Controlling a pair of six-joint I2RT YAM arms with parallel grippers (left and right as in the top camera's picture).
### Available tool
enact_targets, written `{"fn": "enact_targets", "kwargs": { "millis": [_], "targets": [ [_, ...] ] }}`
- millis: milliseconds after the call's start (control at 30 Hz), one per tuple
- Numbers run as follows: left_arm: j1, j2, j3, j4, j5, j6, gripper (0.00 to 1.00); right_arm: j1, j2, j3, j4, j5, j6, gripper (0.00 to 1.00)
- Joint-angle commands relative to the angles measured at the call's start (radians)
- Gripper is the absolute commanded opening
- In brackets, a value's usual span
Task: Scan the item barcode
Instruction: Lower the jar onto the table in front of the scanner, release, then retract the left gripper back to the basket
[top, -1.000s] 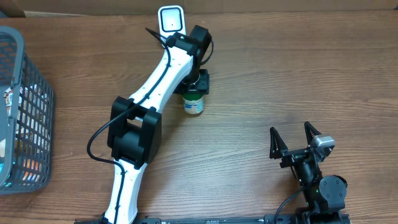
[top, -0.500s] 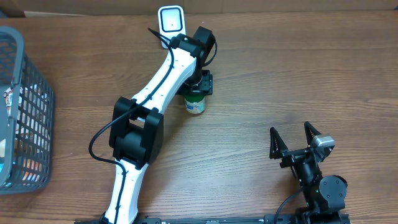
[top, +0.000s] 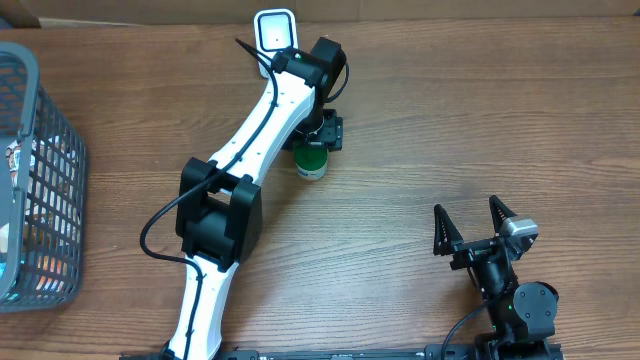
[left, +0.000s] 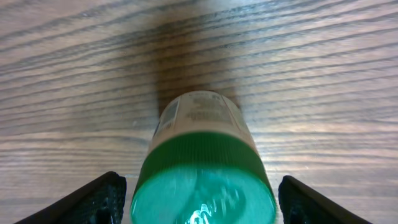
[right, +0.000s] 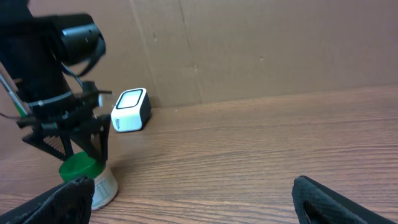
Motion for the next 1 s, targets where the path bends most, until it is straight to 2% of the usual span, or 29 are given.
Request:
{"fn": "enact_targets", "kwargs": {
  "millis": [0, 200, 300, 767, 967],
  "targets": [
    [-0.007, -0.095, 0.064, -0.026, -0.011, 0.032, 0.82, -0.002, -0.011, -0.01, 0.005, -0.005, 0.004, 1.0],
    [-0.007, -0.179, 0.09, -0.076, -0.01, 0.055, 0.84, -0.002, -0.011, -0.01, 0.005, -0.005, 0.004, 1.0],
    [-0.007, -0.2, 0.09, -0.088, -0.01, 0.06, 0.89, -0.002, -0.011, -0.01, 0.005, -0.005, 0.004, 1.0],
    [-0.007, -0.2, 0.086, -0.102, -0.01, 0.074, 0.98, -0.002, -0.011, -0.01, 0.005, -0.005, 0.004, 1.0],
    [-0.007, -0.2, 0.086, -0.109, -0.01, 0.076, 0.98, -0.002, -0.011, -0.01, 0.005, -0.005, 0.004, 1.0]
  ]
}}
